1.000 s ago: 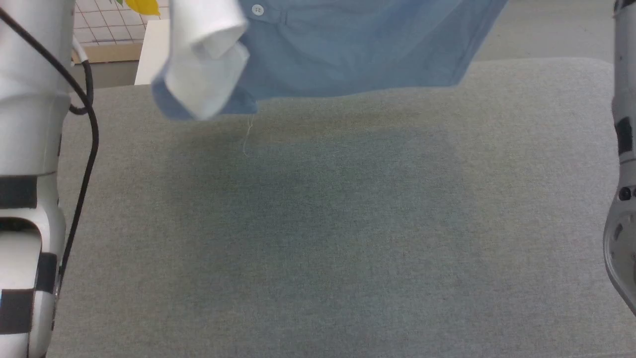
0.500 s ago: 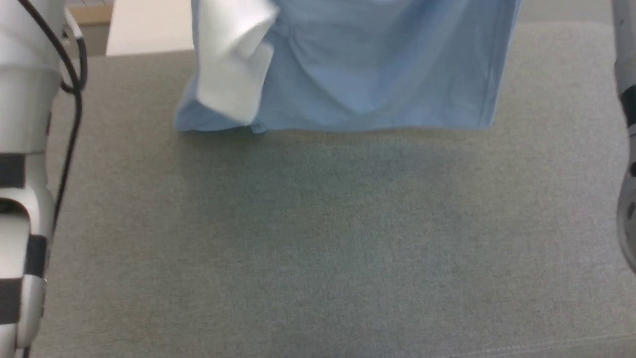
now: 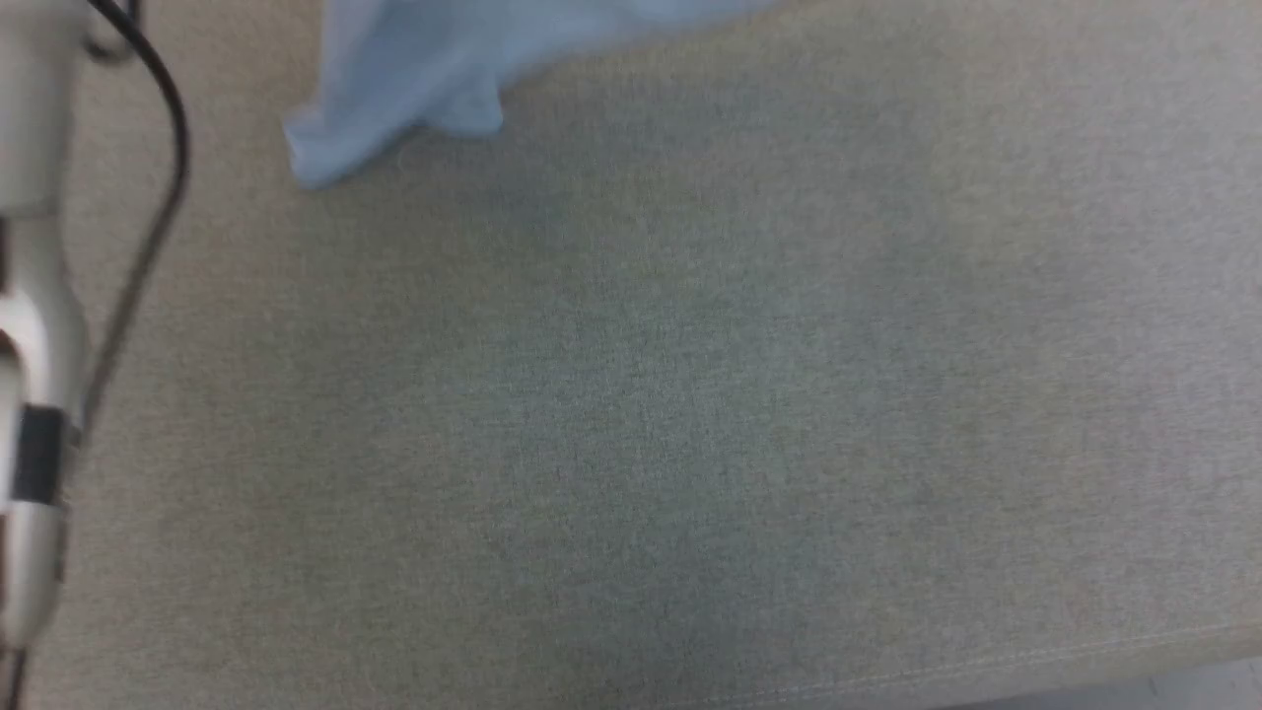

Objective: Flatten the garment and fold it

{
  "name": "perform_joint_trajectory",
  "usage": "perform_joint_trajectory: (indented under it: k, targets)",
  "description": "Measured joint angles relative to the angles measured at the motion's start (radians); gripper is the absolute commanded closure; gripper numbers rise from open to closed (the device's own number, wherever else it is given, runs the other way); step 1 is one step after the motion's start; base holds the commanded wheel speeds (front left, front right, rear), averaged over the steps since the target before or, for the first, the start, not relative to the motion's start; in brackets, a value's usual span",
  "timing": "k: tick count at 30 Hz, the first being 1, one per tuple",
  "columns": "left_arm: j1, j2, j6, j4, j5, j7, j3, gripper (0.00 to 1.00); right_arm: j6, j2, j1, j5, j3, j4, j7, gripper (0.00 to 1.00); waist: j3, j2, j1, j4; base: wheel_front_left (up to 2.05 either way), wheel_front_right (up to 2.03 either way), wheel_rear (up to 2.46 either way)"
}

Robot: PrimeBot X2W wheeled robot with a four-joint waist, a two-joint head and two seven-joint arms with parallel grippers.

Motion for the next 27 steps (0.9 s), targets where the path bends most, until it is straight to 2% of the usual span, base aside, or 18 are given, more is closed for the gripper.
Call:
perform_joint_trajectory:
  k: [4,9,15,18,22,24,25,27]
  targets:
    - [-0.107,-0.013,-0.002,-0.005,0.036,-0.080,-0.013,1.00,0.000,-0.025,-0.072,-0.068,0.010,-0.016,-0.071,1.00,0.080,0.0000,0.0000,0.003,0.00,0.00,0.00]
    - [-0.087,-0.022,-0.041,0.010,0.036,-0.108,-0.023,1.00,0.000,-0.101,-0.081,-0.109,0.033,-0.032,-0.098,1.00,0.173,0.0000,0.0001,0.019,0.00,0.00,0.00]
    - [-0.037,-0.019,-0.078,0.011,0.013,-0.114,-0.016,1.00,0.000,-0.142,-0.065,-0.092,0.066,-0.072,-0.105,1.00,0.273,0.0000,0.0002,0.041,0.00,0.00,0.00]
    - [-0.002,-0.015,-0.095,0.007,-0.011,-0.113,-0.018,1.00,0.000,-0.158,-0.026,-0.049,0.106,-0.099,-0.106,1.00,0.306,0.0000,0.0002,0.054,0.00,0.00,0.00]
    - [0.054,-0.006,-0.114,-0.029,-0.079,-0.050,-0.044,1.00,0.000,-0.182,0.047,0.067,0.174,-0.118,-0.106,1.00,0.320,0.0000,0.0002,0.081,0.00,0.00,0.00]
    - [0.085,0.001,-0.115,-0.073,-0.119,-0.014,-0.059,1.00,0.000,-0.198,0.078,0.143,0.211,-0.133,-0.104,1.00,0.317,0.0000,0.0002,0.094,0.00,0.00,0.00]
    - [0.155,0.023,-0.116,-0.165,-0.190,0.039,-0.066,1.00,0.000,-0.239,0.141,0.277,0.263,-0.183,-0.074,1.00,0.304,0.0000,0.0002,0.108,0.00,0.00,0.00]
    - [0.199,0.037,-0.116,-0.229,-0.233,0.061,-0.060,1.00,0.000,-0.277,0.185,0.349,0.287,-0.228,-0.056,1.00,0.297,0.0000,0.0001,0.117,0.00,0.00,0.00]
